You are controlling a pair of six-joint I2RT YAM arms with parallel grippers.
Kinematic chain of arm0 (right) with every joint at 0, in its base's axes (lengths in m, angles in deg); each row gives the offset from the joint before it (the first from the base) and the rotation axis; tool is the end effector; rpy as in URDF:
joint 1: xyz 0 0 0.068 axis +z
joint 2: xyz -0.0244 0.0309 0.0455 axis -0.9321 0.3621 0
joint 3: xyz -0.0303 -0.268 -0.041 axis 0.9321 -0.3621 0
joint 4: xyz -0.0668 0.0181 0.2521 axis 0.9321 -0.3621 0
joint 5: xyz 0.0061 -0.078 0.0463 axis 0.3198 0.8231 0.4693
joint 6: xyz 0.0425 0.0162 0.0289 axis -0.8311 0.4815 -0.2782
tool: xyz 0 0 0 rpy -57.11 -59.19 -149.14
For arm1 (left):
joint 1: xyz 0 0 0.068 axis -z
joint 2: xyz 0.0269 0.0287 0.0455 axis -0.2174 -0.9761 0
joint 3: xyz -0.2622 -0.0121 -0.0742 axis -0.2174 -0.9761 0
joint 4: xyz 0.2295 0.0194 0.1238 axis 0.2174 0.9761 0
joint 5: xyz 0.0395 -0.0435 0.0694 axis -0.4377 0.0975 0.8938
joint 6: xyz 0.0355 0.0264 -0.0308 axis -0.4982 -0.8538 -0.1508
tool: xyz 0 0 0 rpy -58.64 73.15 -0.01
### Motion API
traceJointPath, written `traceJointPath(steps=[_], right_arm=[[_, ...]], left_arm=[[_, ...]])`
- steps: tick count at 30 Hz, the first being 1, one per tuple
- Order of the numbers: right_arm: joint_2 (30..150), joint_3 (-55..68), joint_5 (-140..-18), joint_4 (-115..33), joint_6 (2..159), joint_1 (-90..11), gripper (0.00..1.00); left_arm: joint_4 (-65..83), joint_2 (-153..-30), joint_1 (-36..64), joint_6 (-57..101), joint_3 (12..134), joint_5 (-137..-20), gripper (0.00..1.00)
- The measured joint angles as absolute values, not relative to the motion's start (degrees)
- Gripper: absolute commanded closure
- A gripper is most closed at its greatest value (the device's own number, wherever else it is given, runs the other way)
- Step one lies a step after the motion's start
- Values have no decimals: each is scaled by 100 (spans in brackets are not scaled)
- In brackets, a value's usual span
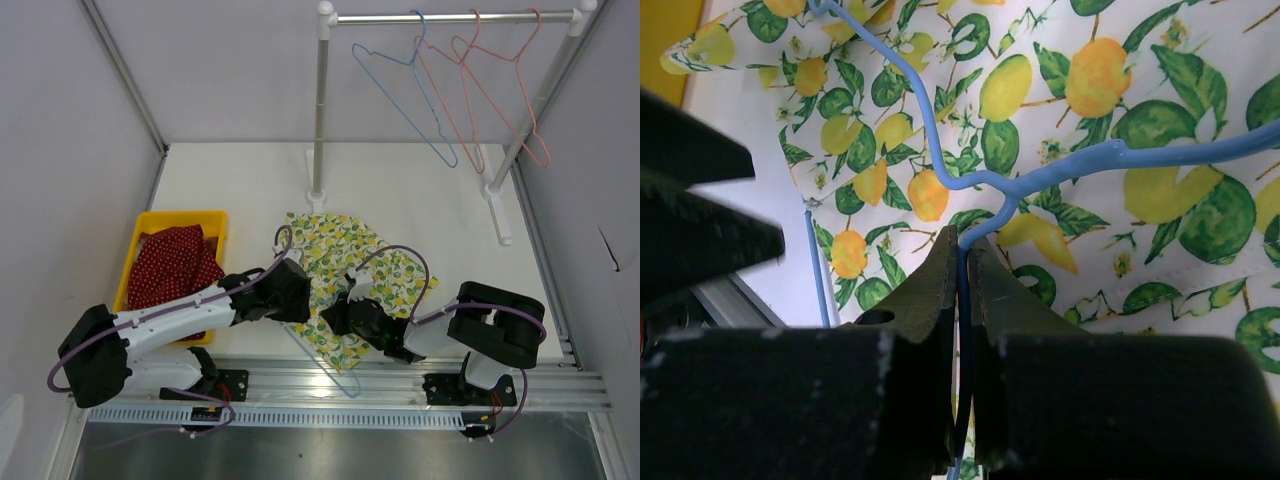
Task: Place the skirt on the hanger
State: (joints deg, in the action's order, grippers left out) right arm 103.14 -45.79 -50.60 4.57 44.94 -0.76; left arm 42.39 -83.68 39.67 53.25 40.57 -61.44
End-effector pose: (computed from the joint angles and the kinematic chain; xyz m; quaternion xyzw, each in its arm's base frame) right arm 0.1136 0.2472 0.1171 -0.0913 0.8360 0.3372 0.4231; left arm 0.1390 -0.1705 0.2038 0.0610 0.9587 -0.1462 0.2363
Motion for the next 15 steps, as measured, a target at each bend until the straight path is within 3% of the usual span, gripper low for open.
traceJointPath(steps=[4,15], right_arm=[[10325,-4579,-5106,457,4494,-105,100],[10325,-4574,-5141,452,4498,-144,100]], left_arm=[[4070,-8635,4327,5345,4042,-6142,35],[3646,-9352,4480,5257,4007,-6328,41]])
